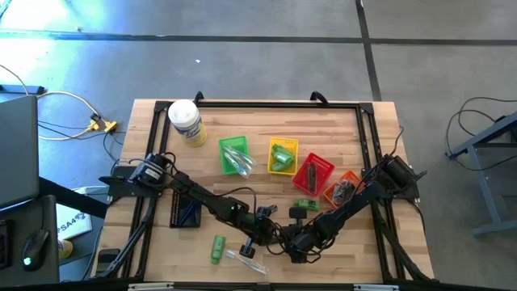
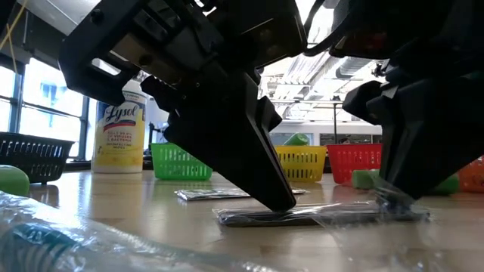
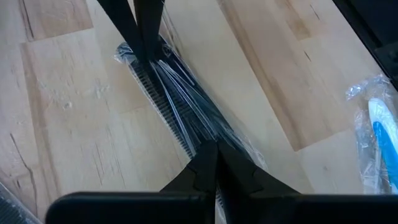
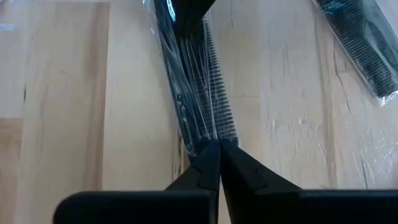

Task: Pick & Place Travel size toiletries
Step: Put the black hair comb into the red bin

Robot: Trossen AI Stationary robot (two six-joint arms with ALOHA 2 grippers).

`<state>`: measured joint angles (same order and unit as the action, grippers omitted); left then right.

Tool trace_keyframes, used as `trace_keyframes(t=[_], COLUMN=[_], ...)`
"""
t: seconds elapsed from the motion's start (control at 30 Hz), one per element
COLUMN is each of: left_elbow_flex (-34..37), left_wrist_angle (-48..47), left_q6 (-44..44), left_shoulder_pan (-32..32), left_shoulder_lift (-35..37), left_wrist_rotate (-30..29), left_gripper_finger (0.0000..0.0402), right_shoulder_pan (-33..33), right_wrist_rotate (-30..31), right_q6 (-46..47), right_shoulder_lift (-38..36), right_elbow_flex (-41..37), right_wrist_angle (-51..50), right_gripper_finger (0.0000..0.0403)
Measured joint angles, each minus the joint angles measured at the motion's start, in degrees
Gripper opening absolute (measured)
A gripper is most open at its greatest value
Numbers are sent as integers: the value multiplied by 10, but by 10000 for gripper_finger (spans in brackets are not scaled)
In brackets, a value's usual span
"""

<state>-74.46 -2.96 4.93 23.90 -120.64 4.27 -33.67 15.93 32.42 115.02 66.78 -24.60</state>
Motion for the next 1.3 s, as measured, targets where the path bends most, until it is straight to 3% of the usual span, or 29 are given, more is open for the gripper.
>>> trace_keyframes(t=[0.27, 0.57, 0.83, 1.03, 1.17, 1.3], left_elbow_flex=[0, -47, -61, -62, -65, -64], left_wrist_angle=[1, -43, -68, -66, -66, -68], left_q6=[-6, -29, -34, -25, -15, 0], left_shoulder_pan=[0, 1, 2, 1, -3, -11], left_shoulder_lift=[0, 0, 0, -4, -17, -30], left_wrist_rotate=[0, -1, -2, -9, -18, 4], left_gripper_finger=[6, 6, 6, 6, 6, 6], right_shoulder_pan=[-4, -20, -36, -37, -37, -34], right_wrist_rotate=[-6, 7, 37, 15, 3, -30], right_q6=[-26, -39, -39, -77, -101, -127], right_shoulder_lift=[-8, -24, -33, -34, -30, -20], right_elbow_flex=[7, 46, 47, 48, 48, 43], right_wrist_angle=[-12, -78, -76, -61, -52, -50], right_gripper_finger=[2, 2, 2, 6, 41, 118])
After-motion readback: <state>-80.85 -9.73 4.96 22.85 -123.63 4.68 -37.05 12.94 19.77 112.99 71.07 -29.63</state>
